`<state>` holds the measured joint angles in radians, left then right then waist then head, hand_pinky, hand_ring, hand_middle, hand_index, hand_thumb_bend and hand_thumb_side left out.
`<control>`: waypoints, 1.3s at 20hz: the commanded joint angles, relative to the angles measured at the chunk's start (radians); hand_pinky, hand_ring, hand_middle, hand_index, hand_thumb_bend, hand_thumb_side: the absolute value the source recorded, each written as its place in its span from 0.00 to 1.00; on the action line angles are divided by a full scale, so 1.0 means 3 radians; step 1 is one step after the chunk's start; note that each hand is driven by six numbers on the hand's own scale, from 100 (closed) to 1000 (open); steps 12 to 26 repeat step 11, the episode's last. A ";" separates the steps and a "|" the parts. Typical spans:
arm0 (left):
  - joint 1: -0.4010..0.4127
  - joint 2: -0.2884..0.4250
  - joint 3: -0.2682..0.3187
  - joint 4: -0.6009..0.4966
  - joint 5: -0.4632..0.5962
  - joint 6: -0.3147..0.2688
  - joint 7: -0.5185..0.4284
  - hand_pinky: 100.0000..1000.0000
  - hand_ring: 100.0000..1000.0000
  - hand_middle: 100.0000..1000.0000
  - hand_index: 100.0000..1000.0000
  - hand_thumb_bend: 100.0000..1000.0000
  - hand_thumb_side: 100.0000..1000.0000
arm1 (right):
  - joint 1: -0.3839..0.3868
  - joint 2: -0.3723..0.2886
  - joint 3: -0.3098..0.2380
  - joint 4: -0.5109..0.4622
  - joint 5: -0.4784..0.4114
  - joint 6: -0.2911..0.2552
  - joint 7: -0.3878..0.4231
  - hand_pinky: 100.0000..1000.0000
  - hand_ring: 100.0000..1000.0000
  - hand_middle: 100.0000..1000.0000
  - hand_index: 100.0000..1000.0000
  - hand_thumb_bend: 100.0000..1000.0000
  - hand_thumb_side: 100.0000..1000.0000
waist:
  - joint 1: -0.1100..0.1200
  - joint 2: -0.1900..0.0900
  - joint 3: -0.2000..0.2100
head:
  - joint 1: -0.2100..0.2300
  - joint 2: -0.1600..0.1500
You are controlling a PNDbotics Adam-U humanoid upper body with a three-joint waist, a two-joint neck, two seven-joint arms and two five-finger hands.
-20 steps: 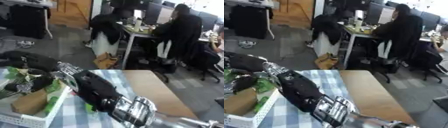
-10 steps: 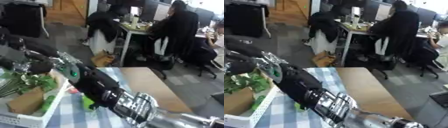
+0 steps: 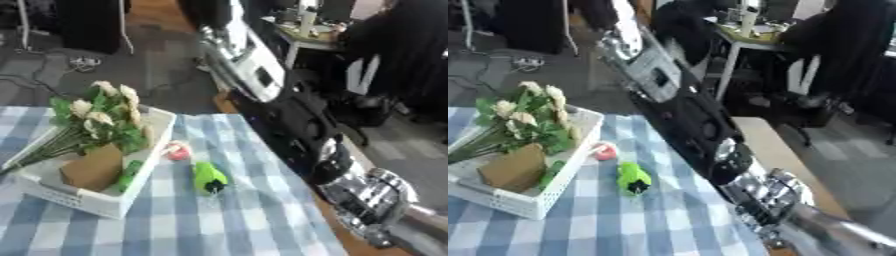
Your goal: Pick up objects on the table and place them in the box.
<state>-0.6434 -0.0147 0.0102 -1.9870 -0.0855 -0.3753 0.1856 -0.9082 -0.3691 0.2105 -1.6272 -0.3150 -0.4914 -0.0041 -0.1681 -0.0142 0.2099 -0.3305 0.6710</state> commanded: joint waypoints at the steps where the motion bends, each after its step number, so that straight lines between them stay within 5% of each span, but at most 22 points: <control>1: -0.0037 0.0071 0.0009 -0.0043 -0.0069 0.0014 0.0060 0.73 0.88 0.84 0.93 0.00 0.83 | 0.0040 -0.0281 -0.0171 -0.0421 -0.0497 0.0267 0.0010 0.66 0.73 0.74 0.83 0.00 1.00 | 0.0088 -0.0084 -0.0030 | 0.0279 0.0042; 6: -0.0011 0.0143 0.0006 -0.0043 -0.0124 0.0036 0.0101 0.77 0.92 0.89 0.97 0.00 0.85 | 0.0263 -0.0545 -0.0439 -0.0817 -0.0984 0.0442 -0.0109 0.67 0.74 0.75 0.83 0.00 1.00 | 0.0121 -0.0096 -0.0132 | 0.0572 0.0058; 11: 0.0020 0.0252 0.0013 -0.0043 -0.0169 0.0067 0.0116 0.78 0.92 0.90 0.99 0.00 0.86 | 0.0548 -0.0806 -0.0752 -0.1200 -0.1349 0.0514 -0.0454 0.69 0.75 0.76 0.84 0.00 1.00 | 0.0168 -0.0110 -0.0292 | 0.0698 0.0057; 26: 0.0020 0.0252 0.0013 -0.0043 -0.0169 0.0067 0.0116 0.78 0.92 0.90 0.99 0.00 0.86 | 0.0548 -0.0806 -0.0752 -0.1200 -0.1349 0.0514 -0.0454 0.69 0.75 0.76 0.84 0.00 1.00 | 0.0168 -0.0110 -0.0292 | 0.0698 0.0057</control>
